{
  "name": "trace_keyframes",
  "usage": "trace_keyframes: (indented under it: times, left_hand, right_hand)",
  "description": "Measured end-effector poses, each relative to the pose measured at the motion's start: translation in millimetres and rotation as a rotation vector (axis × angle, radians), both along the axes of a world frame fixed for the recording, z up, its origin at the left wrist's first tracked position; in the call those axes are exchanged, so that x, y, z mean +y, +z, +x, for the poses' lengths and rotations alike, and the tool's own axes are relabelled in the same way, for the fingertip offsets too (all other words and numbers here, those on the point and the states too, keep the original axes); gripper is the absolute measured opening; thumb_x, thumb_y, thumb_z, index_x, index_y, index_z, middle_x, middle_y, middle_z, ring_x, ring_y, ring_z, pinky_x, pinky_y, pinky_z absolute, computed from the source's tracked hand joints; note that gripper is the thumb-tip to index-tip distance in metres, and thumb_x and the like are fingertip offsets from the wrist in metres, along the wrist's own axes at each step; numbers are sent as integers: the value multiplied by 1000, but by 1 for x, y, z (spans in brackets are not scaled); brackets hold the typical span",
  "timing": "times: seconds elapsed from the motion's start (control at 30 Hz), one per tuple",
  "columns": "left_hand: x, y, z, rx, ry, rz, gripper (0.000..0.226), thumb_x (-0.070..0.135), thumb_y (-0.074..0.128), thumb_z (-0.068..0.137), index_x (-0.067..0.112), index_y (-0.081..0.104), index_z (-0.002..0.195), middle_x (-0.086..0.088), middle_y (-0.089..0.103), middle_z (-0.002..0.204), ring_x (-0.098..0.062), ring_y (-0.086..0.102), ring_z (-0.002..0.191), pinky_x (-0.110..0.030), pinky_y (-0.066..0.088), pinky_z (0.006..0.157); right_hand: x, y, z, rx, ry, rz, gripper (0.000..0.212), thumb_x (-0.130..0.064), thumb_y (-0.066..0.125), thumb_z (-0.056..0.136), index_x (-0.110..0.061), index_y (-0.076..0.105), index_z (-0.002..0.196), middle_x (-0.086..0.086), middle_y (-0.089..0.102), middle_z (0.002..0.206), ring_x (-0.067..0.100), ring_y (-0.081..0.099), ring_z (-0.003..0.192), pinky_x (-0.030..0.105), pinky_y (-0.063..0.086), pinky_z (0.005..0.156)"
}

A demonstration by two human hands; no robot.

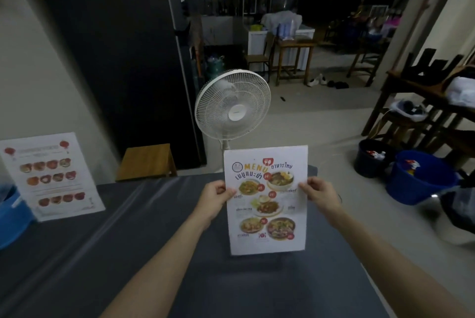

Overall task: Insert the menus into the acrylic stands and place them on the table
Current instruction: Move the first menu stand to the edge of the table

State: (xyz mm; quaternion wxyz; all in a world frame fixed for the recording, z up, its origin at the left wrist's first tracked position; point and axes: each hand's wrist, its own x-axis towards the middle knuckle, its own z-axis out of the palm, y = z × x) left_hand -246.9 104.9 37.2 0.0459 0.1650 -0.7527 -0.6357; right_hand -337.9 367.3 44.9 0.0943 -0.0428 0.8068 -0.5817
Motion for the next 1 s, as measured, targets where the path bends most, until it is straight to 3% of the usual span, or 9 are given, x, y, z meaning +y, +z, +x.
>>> trace_keyframes:
  times: [0.07,0.17,0.3,0.43,0.73,0.9,1.0]
  left_hand:
    - [4,3,-26,2,0,6,14,7,61,91,-1,65,102,-2,71,91,-12,68,81,-13,54,56]
    - [7,7,-69,-5,10,21,15,7,61,92,0,64,105,1,69,89,-7,66,78,-11,53,54]
    - [6,0,-123,-25,-20,31,5,9,63,91,11,64,95,-2,70,95,-13,67,86,-24,55,70]
    - [7,-17,-171,-24,8,5,7,14,67,88,21,66,88,-6,72,103,-25,68,102,-43,56,89]
    - [24,-38,-231,31,16,20,20,5,58,93,3,63,112,-5,68,103,-15,65,92,-24,54,75]
    - [27,-44,-243,38,2,21,21,5,58,93,1,62,113,1,68,100,-3,62,88,-14,53,70]
    - [27,-44,-245,45,-3,15,15,6,58,93,7,63,107,5,67,96,-3,62,89,-17,52,74]
  right_hand:
    - [2,4,-28,15,6,2,23,-10,57,91,13,60,95,22,68,94,33,66,85,42,57,75]
    - [4,8,-70,4,3,2,19,-9,56,92,9,61,94,13,67,88,22,64,75,21,57,59]
    - [5,3,-123,-4,-6,-9,17,-11,54,94,5,61,94,2,65,81,12,62,71,12,52,50]
    - [6,-14,-168,3,-64,-42,20,-12,55,93,6,63,99,10,67,91,22,64,78,25,54,63]
    - [3,-37,-214,34,-193,-92,27,-11,52,94,10,58,109,13,63,102,25,60,92,43,53,81]
    - [9,-45,-222,40,-208,-91,23,-13,53,94,5,59,107,9,63,101,22,60,92,36,50,77]
    - [9,-46,-224,33,-205,-92,21,-14,53,95,1,59,107,8,62,103,22,59,94,38,50,81]
